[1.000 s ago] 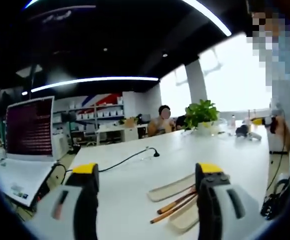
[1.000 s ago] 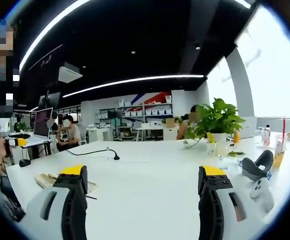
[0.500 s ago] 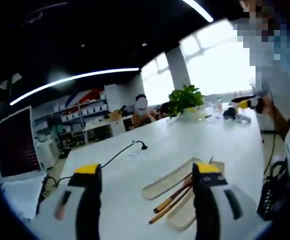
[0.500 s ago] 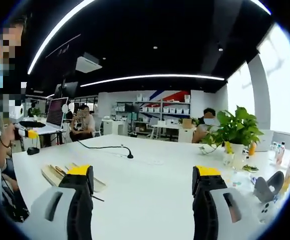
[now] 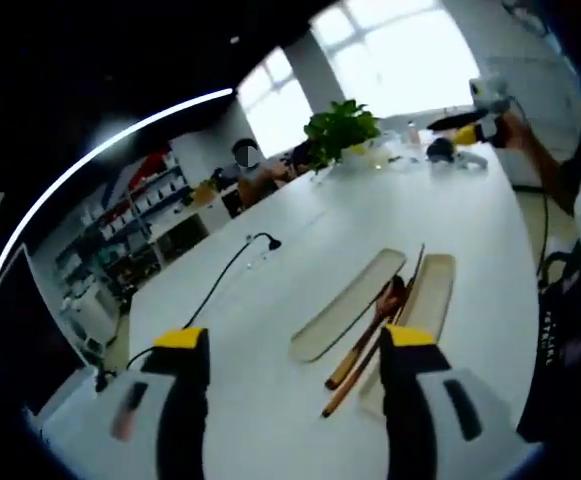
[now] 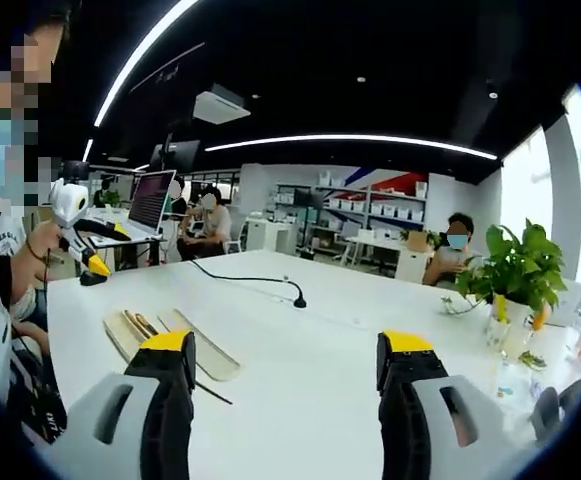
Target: Arrange the utensils inside the cutlery case until each visible utensil rests in its matching compartment.
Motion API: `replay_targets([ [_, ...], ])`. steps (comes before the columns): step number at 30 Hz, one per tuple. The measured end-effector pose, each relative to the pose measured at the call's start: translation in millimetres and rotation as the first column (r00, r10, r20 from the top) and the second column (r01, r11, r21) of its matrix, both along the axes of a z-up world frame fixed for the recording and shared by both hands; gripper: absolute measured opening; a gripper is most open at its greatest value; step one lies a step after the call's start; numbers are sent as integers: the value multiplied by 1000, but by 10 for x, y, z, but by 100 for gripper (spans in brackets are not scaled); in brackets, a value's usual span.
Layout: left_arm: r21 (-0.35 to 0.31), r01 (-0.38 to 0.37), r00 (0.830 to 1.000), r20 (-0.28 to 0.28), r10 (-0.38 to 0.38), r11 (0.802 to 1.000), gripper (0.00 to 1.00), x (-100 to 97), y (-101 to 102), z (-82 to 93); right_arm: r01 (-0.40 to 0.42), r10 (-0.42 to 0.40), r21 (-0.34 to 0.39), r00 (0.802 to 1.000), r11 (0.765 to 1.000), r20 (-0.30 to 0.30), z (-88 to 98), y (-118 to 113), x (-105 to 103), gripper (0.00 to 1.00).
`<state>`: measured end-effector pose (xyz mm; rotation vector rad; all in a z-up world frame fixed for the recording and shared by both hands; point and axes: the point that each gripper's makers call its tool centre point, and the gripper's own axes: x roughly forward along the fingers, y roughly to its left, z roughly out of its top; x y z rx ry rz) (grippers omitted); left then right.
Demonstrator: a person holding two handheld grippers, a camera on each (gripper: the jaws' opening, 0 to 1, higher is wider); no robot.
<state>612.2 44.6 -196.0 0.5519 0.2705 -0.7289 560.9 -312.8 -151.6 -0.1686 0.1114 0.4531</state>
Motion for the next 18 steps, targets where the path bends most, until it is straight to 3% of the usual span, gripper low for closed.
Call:
replay_targets([
  [3,86,10,998,-64,-5,996,70,1,65,-165,-47,47,-3,999,999,-15,-32,144,44,73],
  [10,193,18,995,-103,2,981,64,71,147,-359,-140,139,-25,989,990,-52,-127,470,148,71],
  [13,281,28,989,-149,15,959,65,97,232,-489,-186,183,-43,981,982,-68,-175,619,208,70],
  [18,338,42,984,-179,21,940,63,138,295,-609,-253,246,-62,964,966,-95,-251,877,303,70],
])
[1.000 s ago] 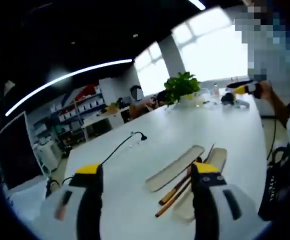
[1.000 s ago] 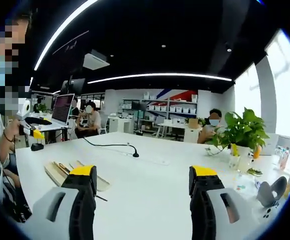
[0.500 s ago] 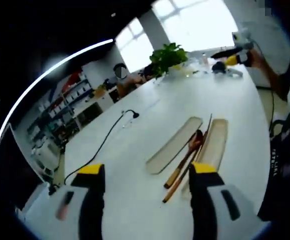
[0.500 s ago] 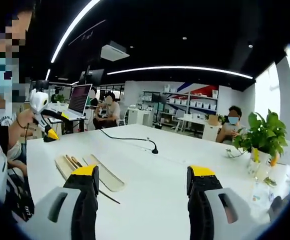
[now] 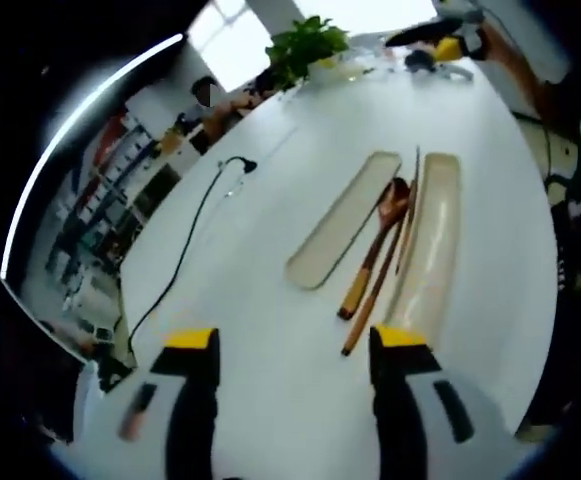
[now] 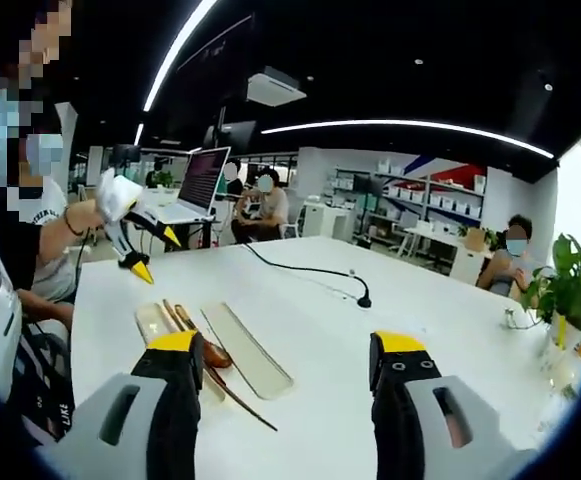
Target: Arrange the utensils inside the cutlery case until each visible utensil rests in its matching compartment.
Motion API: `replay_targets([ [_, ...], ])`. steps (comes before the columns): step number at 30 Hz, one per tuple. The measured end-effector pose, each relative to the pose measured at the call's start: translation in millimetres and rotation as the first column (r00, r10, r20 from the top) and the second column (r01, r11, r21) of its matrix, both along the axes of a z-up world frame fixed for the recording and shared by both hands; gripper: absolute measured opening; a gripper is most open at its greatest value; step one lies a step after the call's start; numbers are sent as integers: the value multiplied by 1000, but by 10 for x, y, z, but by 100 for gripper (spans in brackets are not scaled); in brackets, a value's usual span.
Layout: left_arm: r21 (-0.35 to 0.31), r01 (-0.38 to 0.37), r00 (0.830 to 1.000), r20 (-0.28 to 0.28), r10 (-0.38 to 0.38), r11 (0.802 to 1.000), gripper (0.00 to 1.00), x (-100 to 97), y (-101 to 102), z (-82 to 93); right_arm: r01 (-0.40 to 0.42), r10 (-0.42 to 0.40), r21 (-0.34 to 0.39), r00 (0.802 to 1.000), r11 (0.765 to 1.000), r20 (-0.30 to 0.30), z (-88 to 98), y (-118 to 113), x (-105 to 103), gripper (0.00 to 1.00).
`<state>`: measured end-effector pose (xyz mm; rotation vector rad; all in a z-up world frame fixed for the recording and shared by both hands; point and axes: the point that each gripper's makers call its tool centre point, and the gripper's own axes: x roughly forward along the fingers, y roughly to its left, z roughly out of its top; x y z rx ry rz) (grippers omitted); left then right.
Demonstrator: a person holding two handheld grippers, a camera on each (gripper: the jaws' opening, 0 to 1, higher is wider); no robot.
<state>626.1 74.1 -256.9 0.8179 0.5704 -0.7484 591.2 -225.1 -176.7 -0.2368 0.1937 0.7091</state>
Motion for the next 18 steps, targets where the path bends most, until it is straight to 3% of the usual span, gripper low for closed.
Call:
replay_targets([
  [2,31,14,1000,-15,-14,999,60,3,29,-48,-25,25,-4,1000,1000,-6,-11,87,22,68],
  [5,112,102,994,-46,-97,989,52,-36,61,-138,-88,88,-2,996,996,-20,-11,252,43,60],
  [8,125,114,993,-47,-109,986,43,-13,59,-165,-122,121,-24,992,992,-36,-49,355,79,60],
  [12,141,153,983,-123,-136,978,43,-86,5,-302,-165,162,-67,986,984,-48,-102,476,138,57],
  [16,135,100,974,-217,-69,986,46,-125,1,-427,-234,223,-173,972,957,-79,-238,596,178,52],
  [18,140,135,974,-199,-106,981,39,-98,-35,-436,-234,223,-180,972,955,-80,-266,655,235,53],
])
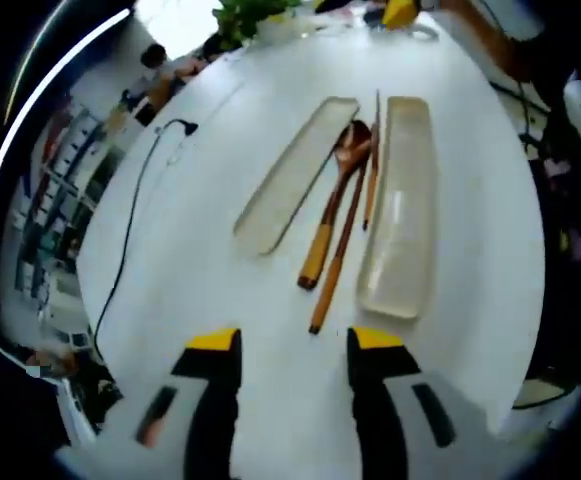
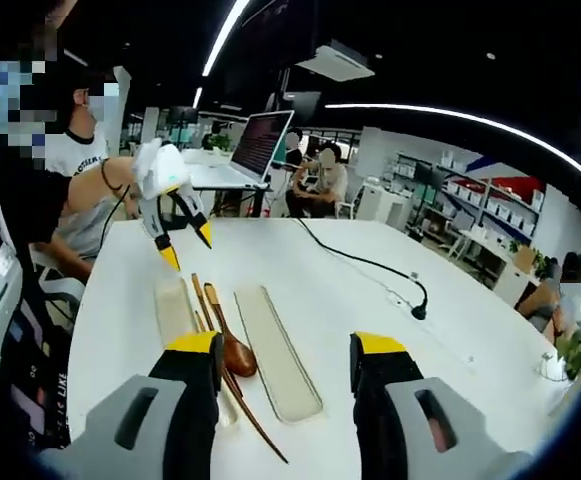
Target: Arrange the utensils inside the cutlery case until each visible utensil rests in its matching compartment.
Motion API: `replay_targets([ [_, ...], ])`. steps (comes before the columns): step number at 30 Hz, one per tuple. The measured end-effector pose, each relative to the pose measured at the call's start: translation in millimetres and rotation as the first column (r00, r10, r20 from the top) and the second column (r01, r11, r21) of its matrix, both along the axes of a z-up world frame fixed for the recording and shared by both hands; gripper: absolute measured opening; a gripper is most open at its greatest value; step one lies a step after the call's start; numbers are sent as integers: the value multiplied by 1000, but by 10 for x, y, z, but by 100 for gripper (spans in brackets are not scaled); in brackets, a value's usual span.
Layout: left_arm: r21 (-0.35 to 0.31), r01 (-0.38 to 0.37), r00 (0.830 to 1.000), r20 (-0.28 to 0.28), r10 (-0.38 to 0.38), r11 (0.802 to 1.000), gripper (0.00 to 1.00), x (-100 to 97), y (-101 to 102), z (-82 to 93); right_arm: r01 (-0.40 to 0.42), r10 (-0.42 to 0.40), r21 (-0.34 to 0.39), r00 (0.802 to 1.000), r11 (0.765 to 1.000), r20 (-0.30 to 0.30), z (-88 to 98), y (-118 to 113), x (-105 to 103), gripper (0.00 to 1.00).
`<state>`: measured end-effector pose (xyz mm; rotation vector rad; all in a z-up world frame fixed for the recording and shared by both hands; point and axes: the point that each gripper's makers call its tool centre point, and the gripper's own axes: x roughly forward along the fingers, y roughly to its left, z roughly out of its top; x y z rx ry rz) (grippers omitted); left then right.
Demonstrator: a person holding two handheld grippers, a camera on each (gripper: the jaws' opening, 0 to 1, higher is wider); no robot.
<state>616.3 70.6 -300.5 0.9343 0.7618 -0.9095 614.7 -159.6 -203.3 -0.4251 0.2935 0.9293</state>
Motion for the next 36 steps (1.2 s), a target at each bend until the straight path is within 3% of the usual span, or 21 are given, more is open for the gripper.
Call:
replay_targets([
  [2,-3,15,1000,-17,-15,1000,31,-8,-22,-27,-24,23,-24,999,999,-24,-54,49,18,52],
  [5,11,43,999,-25,-43,999,31,-7,-38,-70,-49,48,-23,998,999,-43,-90,157,59,53],
  [8,39,117,993,-20,-117,992,27,-15,-51,-137,-83,78,-89,995,993,-61,-177,227,71,53],
  [10,40,107,993,-54,-105,993,23,-37,-37,-189,-109,101,-132,993,985,-66,-222,277,80,51],
  [14,34,118,991,-64,-115,992,23,-32,-41,-210,-147,136,-157,988,977,-78,-266,428,131,48],
  [17,29,128,988,-89,-125,991,22,-42,-52,-239,-206,184,-170,973,964,-138,-337,559,91,28],
  [18,28,142,985,-99,-138,989,21,-64,-63,-253,-221,198,-164,969,961,-145,-347,615,95,25],
  [19,34,181,979,-99,-177,983,20,-91,-82,-270,-226,202,-159,967,961,-156,-364,662,97,27],
  [31,56,187,973,-146,-178,981,17,-102,-70,-324,-351,291,-231,922,908,-256,-666,1007,0,26],
  [36,52,190,970,-166,-180,980,14,-107,-88,-331,-399,316,-237,892,885,-322,-804,1087,-54,19],
])
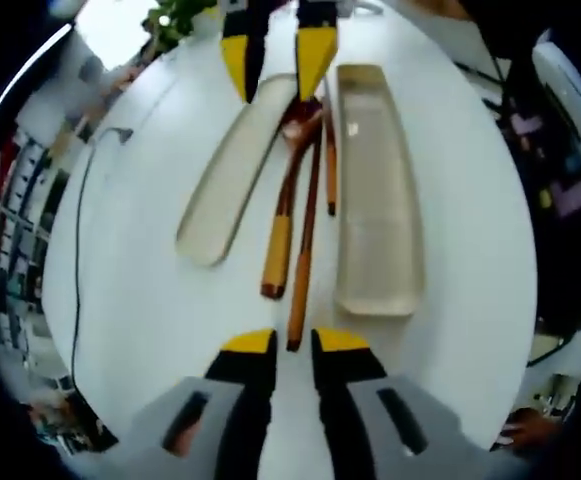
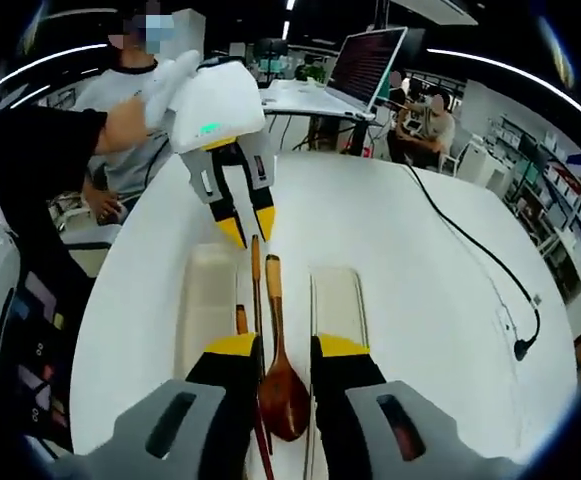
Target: Arrange the utensils inside the cutlery case until each visible utensil rests in its matching compartment.
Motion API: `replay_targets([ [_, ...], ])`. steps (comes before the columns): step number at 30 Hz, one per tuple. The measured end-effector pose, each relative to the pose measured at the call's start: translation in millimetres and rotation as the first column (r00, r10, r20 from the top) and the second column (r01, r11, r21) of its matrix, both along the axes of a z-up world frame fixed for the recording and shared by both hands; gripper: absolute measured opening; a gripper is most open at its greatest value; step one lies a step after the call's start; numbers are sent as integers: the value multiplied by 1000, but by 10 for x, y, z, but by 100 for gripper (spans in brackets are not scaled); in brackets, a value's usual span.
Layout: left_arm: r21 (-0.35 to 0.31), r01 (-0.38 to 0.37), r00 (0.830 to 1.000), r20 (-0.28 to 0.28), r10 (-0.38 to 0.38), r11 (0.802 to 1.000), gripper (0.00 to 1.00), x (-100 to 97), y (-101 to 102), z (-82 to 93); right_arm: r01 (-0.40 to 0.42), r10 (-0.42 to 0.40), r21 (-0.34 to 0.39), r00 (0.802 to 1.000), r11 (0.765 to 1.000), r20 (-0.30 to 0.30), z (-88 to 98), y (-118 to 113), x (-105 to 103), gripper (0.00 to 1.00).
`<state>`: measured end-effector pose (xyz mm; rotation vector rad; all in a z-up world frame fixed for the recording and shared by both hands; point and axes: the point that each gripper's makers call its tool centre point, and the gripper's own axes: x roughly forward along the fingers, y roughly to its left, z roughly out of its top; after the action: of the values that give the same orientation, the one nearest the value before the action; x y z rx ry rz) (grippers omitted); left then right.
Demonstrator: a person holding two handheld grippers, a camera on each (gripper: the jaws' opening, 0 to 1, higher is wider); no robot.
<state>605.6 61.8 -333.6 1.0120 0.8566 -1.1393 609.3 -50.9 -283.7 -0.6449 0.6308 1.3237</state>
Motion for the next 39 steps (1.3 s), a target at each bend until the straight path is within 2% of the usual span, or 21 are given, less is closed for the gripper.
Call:
replay_targets([
  [5,4,12,1000,-11,-12,1000,12,24,-19,-5,-37,34,-33,997,999,-69,-131,79,-72,17],
  [15,22,24,994,-108,-21,999,7,11,-42,-26,-63,52,-63,987,996,-152,-327,165,-105,13],
  [26,8,7,988,-152,-6,1000,7,9,-56,-30,-75,56,-108,984,991,-171,-438,164,-91,11],
  [35,-17,2,987,-163,-5,1000,7,10,-61,-25,-69,41,-147,982,987,-185,-530,132,-56,7],
  [39,-22,-4,985,-170,1,1000,7,11,-65,-26,-77,39,-199,982,977,-186,-555,110,-51,4],
])
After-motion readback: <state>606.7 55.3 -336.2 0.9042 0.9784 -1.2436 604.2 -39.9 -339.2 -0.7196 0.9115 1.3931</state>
